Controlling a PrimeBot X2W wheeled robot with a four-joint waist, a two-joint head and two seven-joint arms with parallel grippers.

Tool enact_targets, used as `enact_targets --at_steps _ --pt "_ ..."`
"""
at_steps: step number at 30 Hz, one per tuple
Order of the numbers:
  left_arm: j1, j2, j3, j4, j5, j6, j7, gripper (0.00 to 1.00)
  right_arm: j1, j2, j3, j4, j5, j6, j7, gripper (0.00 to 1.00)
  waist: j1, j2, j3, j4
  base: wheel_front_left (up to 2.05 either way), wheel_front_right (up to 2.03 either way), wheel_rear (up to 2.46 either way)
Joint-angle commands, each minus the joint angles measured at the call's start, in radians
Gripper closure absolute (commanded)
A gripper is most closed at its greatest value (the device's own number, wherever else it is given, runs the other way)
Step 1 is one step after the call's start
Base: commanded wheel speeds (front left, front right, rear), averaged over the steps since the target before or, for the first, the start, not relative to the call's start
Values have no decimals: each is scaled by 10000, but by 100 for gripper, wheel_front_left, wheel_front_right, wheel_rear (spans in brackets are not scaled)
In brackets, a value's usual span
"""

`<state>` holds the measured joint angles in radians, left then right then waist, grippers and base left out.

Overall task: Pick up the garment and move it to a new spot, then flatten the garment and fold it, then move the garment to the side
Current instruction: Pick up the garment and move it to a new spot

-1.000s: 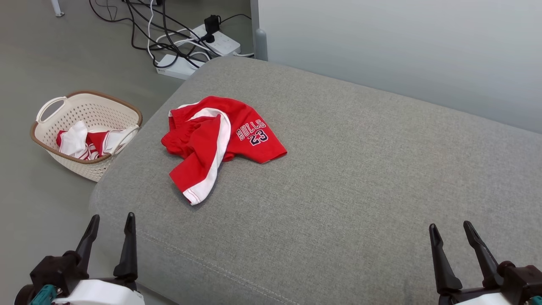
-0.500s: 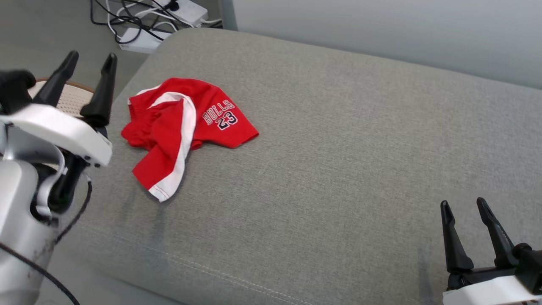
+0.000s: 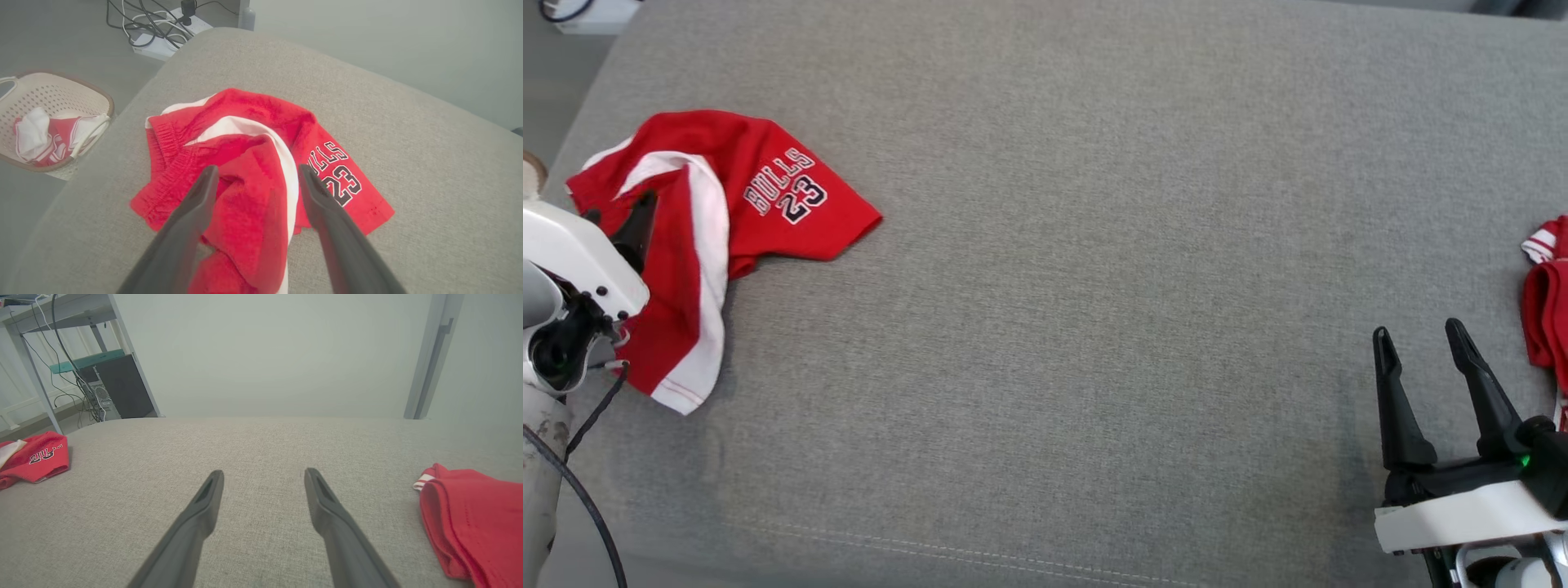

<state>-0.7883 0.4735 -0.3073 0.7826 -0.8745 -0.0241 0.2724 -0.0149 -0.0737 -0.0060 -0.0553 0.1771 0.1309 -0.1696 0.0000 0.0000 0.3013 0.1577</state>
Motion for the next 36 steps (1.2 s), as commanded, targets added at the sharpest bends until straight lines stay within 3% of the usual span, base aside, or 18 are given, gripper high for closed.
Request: enact_targets --at_steps 1,9,10,11,12,13,19,25,30,36 --pt "-514 555 397 90 -93 -92 -18 0 -300 -170 280 -274 49 -2 -168 0 0 0 457 -430 0 0 0" --pt "-765 411 375 1661 -208 -171 29 0 -619 -294 297 -235 125 -2 -246 0 0 0 850 -697 0 0 0" --pt "-810 380 357 1802 -212 -180 51 24 -629 -301 294 -224 131 -2 -249 0 0 0 855 -700 0 0 0" --pt "-856 360 321 1910 -196 -225 51 64 -641 -304 294 -209 141 -2 -248 0 0 0 846 -699 0 0 0" --pt "-899 335 300 2008 -190 -267 24 94 -653 -304 290 -196 159 -2 -251 0 0 0 829 -693 0 0 0" --pt "-938 322 237 2084 -121 -298 -59 100 -653 -309 274 -178 166 -2 -251 0 0 0 791 -673 0 0 0" --pt "-1388 364 19 2123 346 -371 -1186 100 -613 -317 171 -162 178 -2 -263 0 0 0 564 -553 0 0 0" --pt "-1834 392 -290 1139 1029 -409 -2778 100 -470 -268 50 -166 231 -2 -251 0 0 0 189 -499 0 0 0" --pt "-1395 69 -721 -439 1536 -163 -3550 100 -288 -168 -13 -172 274 -2 -298 0 0 0 -141 -615 0 0 0" --pt "384 -738 -1649 -3379 1974 569 -3524 100 -120 0 -116 -207 363 -2 -369 0 0 0 -327 -1073 0 0 0"
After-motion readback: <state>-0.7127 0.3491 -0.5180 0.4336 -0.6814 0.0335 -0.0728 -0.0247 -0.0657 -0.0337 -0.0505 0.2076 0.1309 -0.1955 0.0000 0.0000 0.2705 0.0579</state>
